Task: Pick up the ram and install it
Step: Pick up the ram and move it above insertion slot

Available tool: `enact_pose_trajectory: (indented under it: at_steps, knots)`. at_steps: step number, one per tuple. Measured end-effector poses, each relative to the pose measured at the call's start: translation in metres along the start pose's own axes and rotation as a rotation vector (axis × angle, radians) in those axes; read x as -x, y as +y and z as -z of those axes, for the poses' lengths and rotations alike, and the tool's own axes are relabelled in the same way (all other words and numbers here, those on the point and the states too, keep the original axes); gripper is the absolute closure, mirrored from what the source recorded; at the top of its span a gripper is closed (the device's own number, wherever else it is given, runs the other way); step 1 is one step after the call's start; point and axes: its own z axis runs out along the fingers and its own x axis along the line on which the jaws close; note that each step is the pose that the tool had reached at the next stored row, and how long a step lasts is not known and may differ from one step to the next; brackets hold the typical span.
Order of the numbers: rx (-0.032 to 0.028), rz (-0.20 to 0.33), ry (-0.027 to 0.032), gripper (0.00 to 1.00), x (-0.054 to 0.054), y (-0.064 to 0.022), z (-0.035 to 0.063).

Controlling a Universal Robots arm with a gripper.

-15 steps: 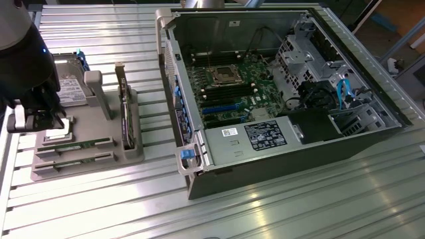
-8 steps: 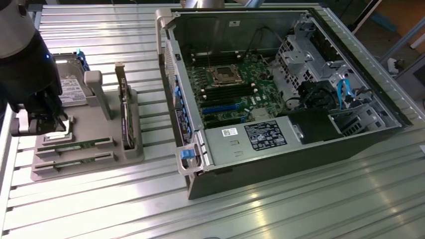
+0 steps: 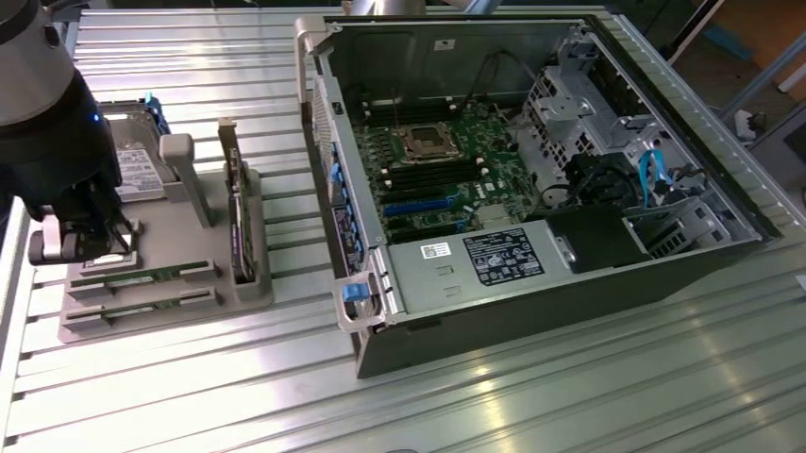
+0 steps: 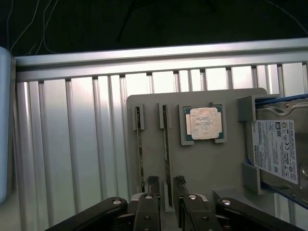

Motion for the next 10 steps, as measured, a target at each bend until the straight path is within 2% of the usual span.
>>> enact_pose_trajectory:
  at_steps: [3,10]
  knots:
    - [0.0002,0.000,0.0002,0.74,-0.0005,-0.0001,-0.0047]
    - [-0.0002,0.000,-0.0002,0.74,-0.0018,-0.0003,-0.0051]
